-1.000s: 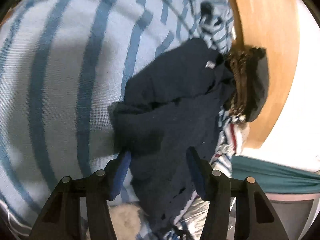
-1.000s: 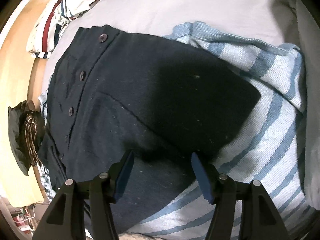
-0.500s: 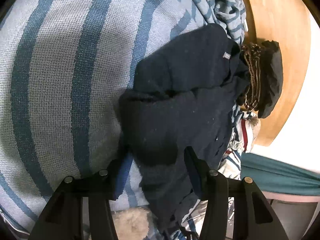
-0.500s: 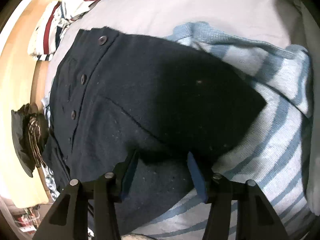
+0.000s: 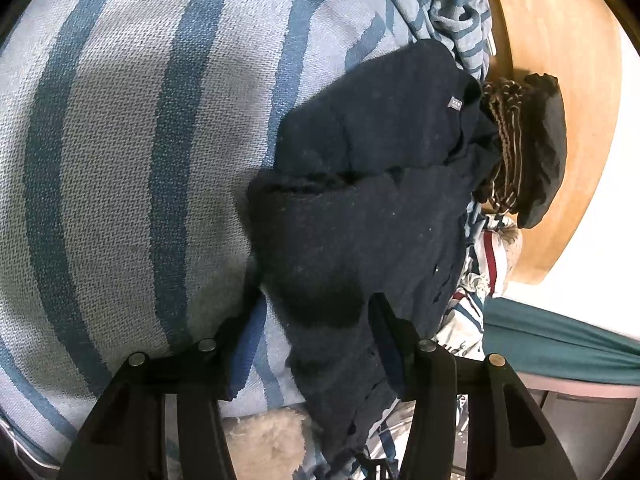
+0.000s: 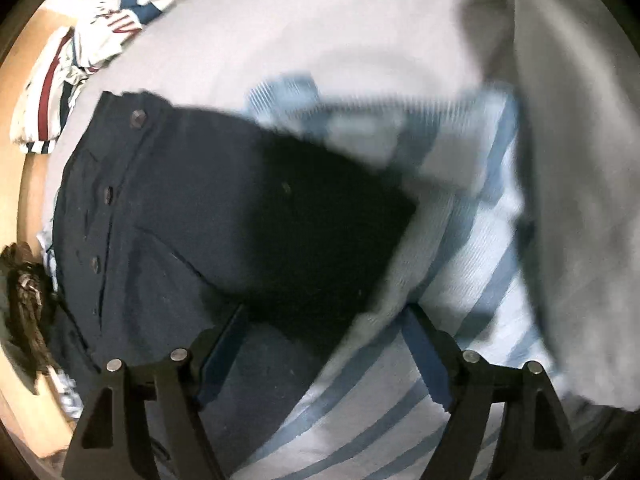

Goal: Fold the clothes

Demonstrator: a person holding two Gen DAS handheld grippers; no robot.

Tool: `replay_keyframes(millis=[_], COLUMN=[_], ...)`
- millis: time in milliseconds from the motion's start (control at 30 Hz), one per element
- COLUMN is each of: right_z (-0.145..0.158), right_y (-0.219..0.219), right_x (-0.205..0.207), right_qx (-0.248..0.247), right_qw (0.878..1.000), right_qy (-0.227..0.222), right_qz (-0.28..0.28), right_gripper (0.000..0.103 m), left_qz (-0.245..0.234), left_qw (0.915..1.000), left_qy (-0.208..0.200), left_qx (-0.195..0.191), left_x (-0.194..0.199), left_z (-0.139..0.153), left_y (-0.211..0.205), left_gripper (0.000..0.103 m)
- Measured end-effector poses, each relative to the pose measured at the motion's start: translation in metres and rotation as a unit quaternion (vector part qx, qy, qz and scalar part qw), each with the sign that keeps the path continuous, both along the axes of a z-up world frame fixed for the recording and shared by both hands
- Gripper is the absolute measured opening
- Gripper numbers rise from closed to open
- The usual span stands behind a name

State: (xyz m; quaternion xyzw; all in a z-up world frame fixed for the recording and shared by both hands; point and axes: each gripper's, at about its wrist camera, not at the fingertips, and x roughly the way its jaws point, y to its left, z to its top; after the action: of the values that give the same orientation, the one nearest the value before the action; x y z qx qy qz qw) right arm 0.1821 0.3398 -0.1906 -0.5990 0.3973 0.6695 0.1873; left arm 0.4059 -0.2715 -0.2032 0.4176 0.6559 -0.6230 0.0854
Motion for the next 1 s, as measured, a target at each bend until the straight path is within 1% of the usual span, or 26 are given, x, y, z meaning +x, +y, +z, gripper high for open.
replay_keyframes(millis=[33, 67, 100, 133, 200, 267, 367, 433, 467, 500, 533, 567, 600, 633, 733, 800, 867, 933, 1000], right_z=[-0.002, 0.000, 0.001, 0.003, 0.005, 0.006, 0.003, -0.004, -0.007, -0.008, -0.008, -0.007, -0.005, -0.001, 0.016, 0.024, 0.031, 0.041, 0.042], right_y=[0.001, 0.002, 0.003, 0.003, 0.000, -0.005, -0.013, -0.012, -0.009, -0.006, -0.004, -0.003, -0.004, -0.007, -0.020, -0.028, -0.032, -0.018, -0.014], right_x=[0.001, 0.001, 0.001, 0.000, -0.002, -0.004, -0.007, -0.006, -0.004, -0.002, 0.000, -0.001, -0.004, -0.008, -0.032, -0.053, -0.072, -0.061, -0.068], right_qx=[-0.006, -0.008, -0.010, -0.013, -0.019, -0.026, -0.029, -0.041, -0.048, -0.053, -0.064, -0.085, -0.109, -0.122, -0.127, -0.126, -0.126, -0.127, -0.121], right_qw=[1.000, 1.000, 1.000, 1.000, 0.999, 0.999, 0.998, 0.998, 0.998, 0.998, 0.997, 0.995, 0.992, 0.990, 0.986, 0.984, 0.982, 0.981, 0.982], right_qy=[0.005, 0.012, 0.020, 0.025, 0.032, 0.036, 0.033, 0.032, 0.035, 0.035, 0.036, 0.044, 0.055, 0.067, 0.098, 0.112, 0.125, 0.134, 0.141], right_qz=[-0.002, -0.003, -0.004, -0.002, 0.008, 0.022, 0.041, 0.036, 0.028, 0.021, 0.015, 0.015, 0.018, 0.027, 0.053, 0.061, 0.063, 0.051, 0.044], right_gripper=[0.083, 0.080, 0.072, 0.068, 0.060, 0.059, 0.059, 0.059, 0.054, 0.046, 0.041, 0.029, 0.013, 0.011, 0.010, 0.010, 0.010, 0.010, 0.010], left_qz=[0.002, 0.008, 0.015, 0.021, 0.020, 0.016, 0.018, 0.025, 0.029, 0.029, 0.029, 0.029, 0.030, 0.030, 0.026, 0.018, 0.002, -0.015, -0.037], left_qw=[1.0000, 0.9999, 0.9998, 0.9996, 0.9997, 0.9998, 0.9998, 0.9996, 0.9995, 0.9995, 0.9994, 0.9992, 0.9989, 0.9985, 0.9969, 0.9965, 0.9955, 0.9933, 0.9895], left_qy=[0.002, 0.004, 0.006, 0.008, 0.009, 0.007, 0.005, 0.006, 0.007, 0.011, 0.015, 0.020, 0.024, 0.028, 0.042, 0.048, 0.049, 0.054, 0.062], left_qx=[0.004, 0.008, 0.012, 0.017, 0.012, 0.005, 0.006, 0.009, 0.010, 0.001, -0.008, -0.018, -0.027, -0.036, -0.060, -0.066, -0.081, -0.101, -0.125], left_x=[0.002, 0.003, 0.005, 0.007, 0.007, 0.006, 0.005, 0.004, 0.003, 0.002, 0.001, 0.000, -0.001, -0.001, -0.008, -0.020, -0.039, -0.060, -0.085], left_z=[-0.001, -0.001, -0.002, -0.002, -0.001, 0.001, 0.000, -0.001, -0.002, 0.003, 0.009, 0.014, 0.019, 0.025, 0.040, 0.048, 0.059, 0.070, 0.083], left_y=[-0.001, -0.001, -0.001, -0.002, -0.001, 0.000, -0.001, -0.003, -0.003, -0.004, -0.004, -0.005, -0.005, -0.006, -0.006, -0.006, -0.005, -0.002, 0.002], left_gripper=[0.054, 0.054, 0.054, 0.054, 0.054, 0.054, 0.054, 0.054, 0.050, 0.040, 0.014, 0.009, 0.009, 0.009, 0.009, 0.009, 0.009, 0.009, 0.009])
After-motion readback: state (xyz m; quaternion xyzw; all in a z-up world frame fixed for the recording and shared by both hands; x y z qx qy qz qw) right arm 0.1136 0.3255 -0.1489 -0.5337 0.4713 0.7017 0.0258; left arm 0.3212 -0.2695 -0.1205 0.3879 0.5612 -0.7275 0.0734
